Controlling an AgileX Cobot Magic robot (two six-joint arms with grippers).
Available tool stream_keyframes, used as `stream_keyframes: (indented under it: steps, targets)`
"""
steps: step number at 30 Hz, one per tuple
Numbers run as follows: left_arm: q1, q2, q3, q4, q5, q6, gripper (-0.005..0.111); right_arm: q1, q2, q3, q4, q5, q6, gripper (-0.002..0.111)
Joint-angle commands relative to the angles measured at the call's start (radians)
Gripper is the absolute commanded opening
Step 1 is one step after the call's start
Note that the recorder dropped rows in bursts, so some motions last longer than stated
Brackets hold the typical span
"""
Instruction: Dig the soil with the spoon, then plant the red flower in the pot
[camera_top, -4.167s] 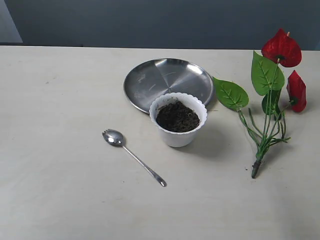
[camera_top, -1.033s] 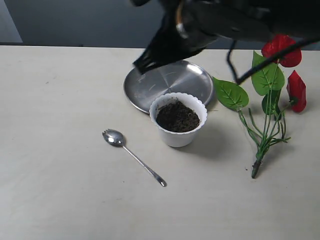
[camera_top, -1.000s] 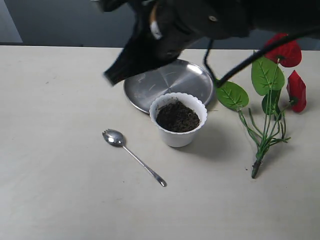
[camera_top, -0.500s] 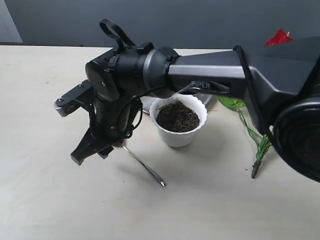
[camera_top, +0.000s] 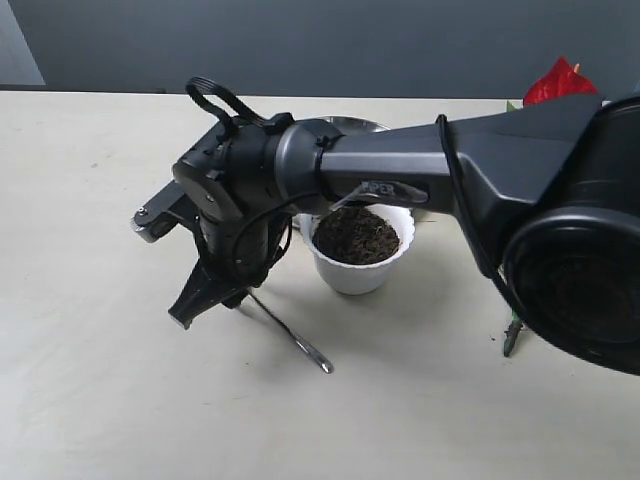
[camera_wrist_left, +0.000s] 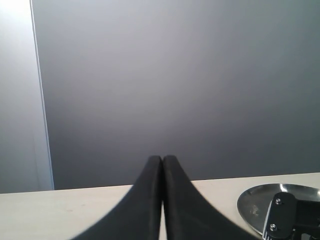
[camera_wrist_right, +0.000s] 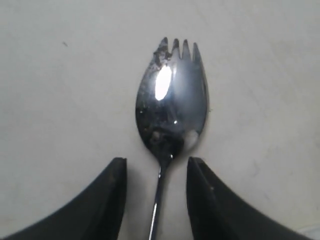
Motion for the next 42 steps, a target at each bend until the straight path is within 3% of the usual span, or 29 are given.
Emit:
stream_keyframes:
  steps: [1,9,11,14,15,24,34,38,42]
  targets:
    - [-0.003,-0.002,-0.004,-0.003,-0.003,-0.002,0.000,-0.004,0.017,-0.004,-0.014,-0.012,0.011,0.039]
    - [-0.003,-0.002,-0.004,-0.003,-0.003,-0.002,0.000,-0.004,0.060,-0.004,-0.060,-0.012,0.024,0.035]
    - [-0.003,-0.002,-0.004,-0.003,-0.003,-0.002,0.000,-0.004,0.062,-0.004,-0.055,-0.013,0.024,0.026]
    - [-0.003,-0.002,-0.004,-0.003,-0.003,-0.002,0.000,-0.004,0.062,-0.004,-0.047,-0.015,0.024,0.002]
    - [-0.003,-0.002,-0.004,-0.003,-0.003,-0.002,0.000,-0.004,0.062,-0.004,-0.047,-0.015,0.027,0.000]
    - [-0.003,-0.002,-0.004,-0.003,-0.003,-0.002,0.000,-0.004,0.033,-0.004,0.083,-0.005,0.025,0.000]
    - [-0.003,-0.002,-0.004,-0.003,-0.003,-0.002,0.000,0.004,-0.163,-0.004,0.337,0.006,-0.207,-0.001]
    - [-0.003,-0.002,-0.004,-0.003,-0.003,-0.002,0.000,0.025,-0.258,-0.004,0.258,0.057,-0.268,-0.001]
    - [-0.003,-0.002,-0.004,-0.003,-0.003,-0.002,0.000,0.055,-0.333,-0.004,-0.026,0.161,-0.246,-0.001]
